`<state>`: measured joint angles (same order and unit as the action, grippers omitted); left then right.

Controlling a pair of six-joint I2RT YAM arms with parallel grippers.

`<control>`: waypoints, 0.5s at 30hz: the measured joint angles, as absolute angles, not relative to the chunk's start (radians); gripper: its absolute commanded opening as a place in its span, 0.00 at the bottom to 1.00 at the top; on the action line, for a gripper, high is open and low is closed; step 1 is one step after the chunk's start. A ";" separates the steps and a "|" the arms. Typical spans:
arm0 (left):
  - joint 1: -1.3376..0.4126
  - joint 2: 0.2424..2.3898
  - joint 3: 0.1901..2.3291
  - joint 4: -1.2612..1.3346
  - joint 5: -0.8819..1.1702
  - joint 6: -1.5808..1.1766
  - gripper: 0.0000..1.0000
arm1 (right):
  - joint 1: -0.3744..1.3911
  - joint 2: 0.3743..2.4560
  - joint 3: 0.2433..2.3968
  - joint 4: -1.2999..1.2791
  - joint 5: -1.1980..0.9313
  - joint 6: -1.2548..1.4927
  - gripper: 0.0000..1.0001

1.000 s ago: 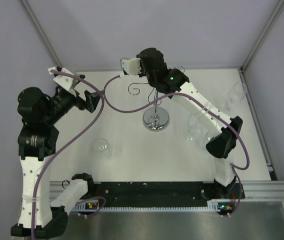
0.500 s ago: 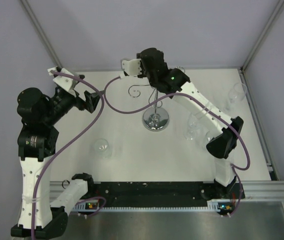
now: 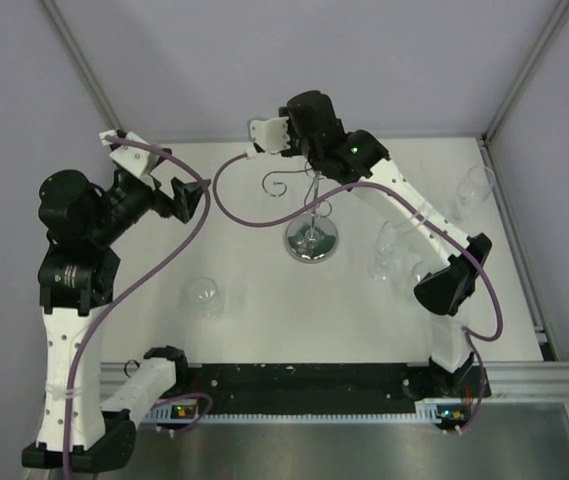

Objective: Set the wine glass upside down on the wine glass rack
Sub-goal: Turn the wine glass upside down at the wine rack.

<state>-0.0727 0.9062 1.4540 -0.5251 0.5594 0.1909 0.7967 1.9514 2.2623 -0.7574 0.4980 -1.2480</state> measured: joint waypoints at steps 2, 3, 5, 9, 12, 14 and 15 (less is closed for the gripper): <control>-0.073 0.913 1.454 -0.525 0.559 0.189 0.94 | 0.791 1.952 2.268 -0.766 0.487 -1.245 0.47; -0.073 0.917 1.454 -0.525 0.559 0.189 0.94 | 0.787 1.954 2.274 -0.774 0.481 -1.244 0.47; -0.073 0.923 1.454 -0.524 0.560 0.186 0.94 | 0.780 1.962 2.290 -0.786 0.467 -1.237 0.47; -0.073 0.934 1.454 -0.522 0.572 0.184 0.94 | 0.771 1.991 2.337 -0.807 0.457 -1.225 0.47; -0.073 0.944 1.454 -0.519 0.587 0.182 0.94 | 0.769 2.009 2.365 -0.818 0.454 -1.219 0.47; -0.073 0.952 1.454 -0.517 0.588 0.182 0.94 | 0.768 2.020 2.379 -0.823 0.453 -1.218 0.47; -0.073 0.954 1.454 -0.516 0.588 0.182 0.94 | 0.768 2.024 2.386 -0.826 0.453 -1.218 0.47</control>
